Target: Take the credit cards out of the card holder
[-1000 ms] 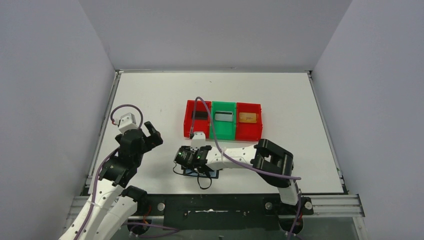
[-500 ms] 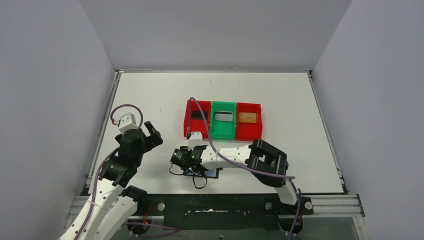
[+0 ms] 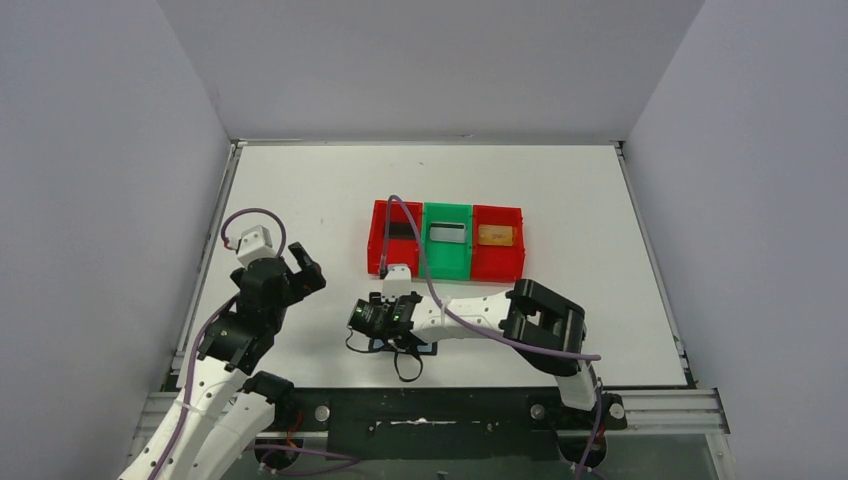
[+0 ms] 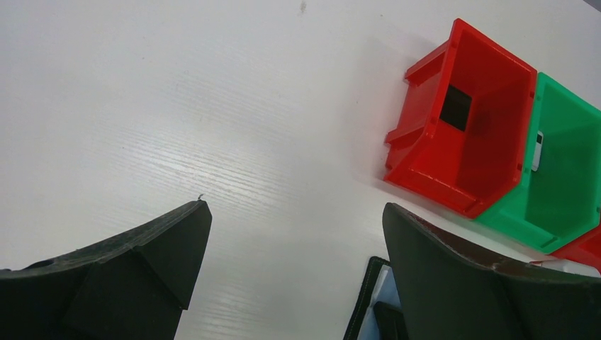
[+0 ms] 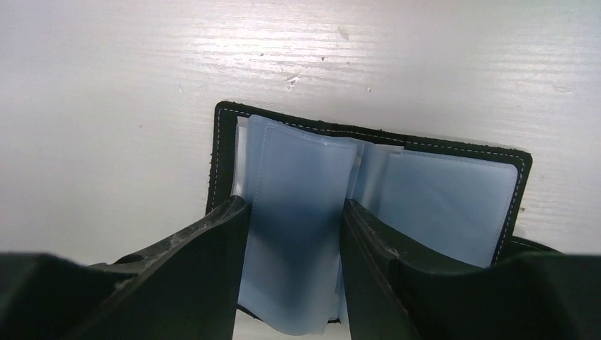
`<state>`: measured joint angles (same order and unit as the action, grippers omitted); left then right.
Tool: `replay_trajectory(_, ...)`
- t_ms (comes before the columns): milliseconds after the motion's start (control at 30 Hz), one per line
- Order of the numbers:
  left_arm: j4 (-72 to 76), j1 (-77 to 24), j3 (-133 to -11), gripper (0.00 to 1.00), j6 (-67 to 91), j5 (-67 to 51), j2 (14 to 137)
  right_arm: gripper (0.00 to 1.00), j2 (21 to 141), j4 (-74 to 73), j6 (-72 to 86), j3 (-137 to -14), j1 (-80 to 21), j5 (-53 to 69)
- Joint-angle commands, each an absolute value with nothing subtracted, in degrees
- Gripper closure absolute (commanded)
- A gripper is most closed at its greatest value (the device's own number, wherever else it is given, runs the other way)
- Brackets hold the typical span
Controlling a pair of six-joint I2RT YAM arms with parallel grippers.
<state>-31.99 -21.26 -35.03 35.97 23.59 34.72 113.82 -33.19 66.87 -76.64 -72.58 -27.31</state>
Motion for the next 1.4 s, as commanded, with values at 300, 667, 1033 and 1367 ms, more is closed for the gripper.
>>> replay_trajectory(300,-30.14,-20.83,-36.12,0.06,36.08,22.87,34.87,0.73,106.22,-19.61,60.1,-65.76,-71.46,-20.6)
replay_trajectory(667,-30.06,-20.75,-36.09,0.06,36.03,22.68,34.63,0.61,102.41,-13.84,54.11,-61.49,-71.28,-18.56)
replay_trajectory(1033,-29.97,-20.65,-35.99,0.06,35.96,22.51,34.32,0.3,112.4,-27.46,54.4,-74.0,-74.26,-23.15)
replay_trajectory(1367,-29.93,-20.57,-36.01,0.06,36.0,22.6,34.26,0.27,117.82,-37.79,56.98,-79.82,-76.67,-29.08)
